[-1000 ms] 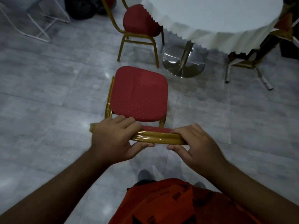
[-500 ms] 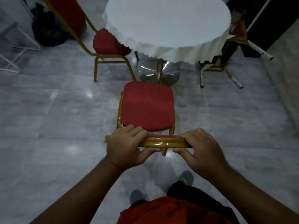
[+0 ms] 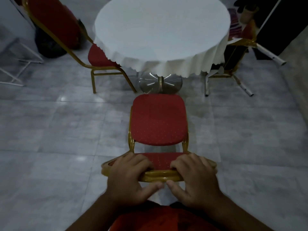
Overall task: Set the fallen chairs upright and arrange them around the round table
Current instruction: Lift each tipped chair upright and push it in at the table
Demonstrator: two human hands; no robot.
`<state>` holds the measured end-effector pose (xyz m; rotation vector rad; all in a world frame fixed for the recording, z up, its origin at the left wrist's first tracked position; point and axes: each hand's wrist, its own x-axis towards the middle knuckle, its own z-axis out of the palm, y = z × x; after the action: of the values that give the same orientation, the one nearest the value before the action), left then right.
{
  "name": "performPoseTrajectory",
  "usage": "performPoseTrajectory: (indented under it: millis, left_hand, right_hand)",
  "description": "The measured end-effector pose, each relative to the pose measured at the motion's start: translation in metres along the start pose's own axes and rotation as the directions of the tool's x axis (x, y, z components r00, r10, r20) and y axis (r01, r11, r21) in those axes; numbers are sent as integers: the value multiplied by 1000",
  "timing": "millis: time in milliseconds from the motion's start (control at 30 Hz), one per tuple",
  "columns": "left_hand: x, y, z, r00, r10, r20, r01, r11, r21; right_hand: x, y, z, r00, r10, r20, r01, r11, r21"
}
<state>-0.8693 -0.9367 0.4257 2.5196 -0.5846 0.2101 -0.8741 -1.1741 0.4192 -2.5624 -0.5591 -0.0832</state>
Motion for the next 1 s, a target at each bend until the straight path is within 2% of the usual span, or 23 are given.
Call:
performPoseTrajectory:
  millis: [100, 267, 500, 800, 1000]
  left_hand:
    - [21, -6, 12, 992, -33, -124, 44, 995, 87]
    - [66, -30, 17, 980, -86, -179, 102, 991, 82]
    - [125, -78, 12, 979, -55, -198, 69, 996, 63]
    - [159, -130, 6, 962, 13, -272, 14, 995, 97]
    - [172, -143, 4, 965, -13, -261, 38, 995, 89]
  right_hand:
    - [20, 8, 1, 999, 25, -35, -25, 1000, 5]
    - [67, 22, 6, 989, 120, -83, -123, 991, -43]
    - [139, 27, 19, 949, 207, -239, -233, 969, -84]
    - [190, 19, 37, 930, 211, -300, -257, 958, -124]
    - [205, 22, 40, 932, 223, -286, -270, 953, -135]
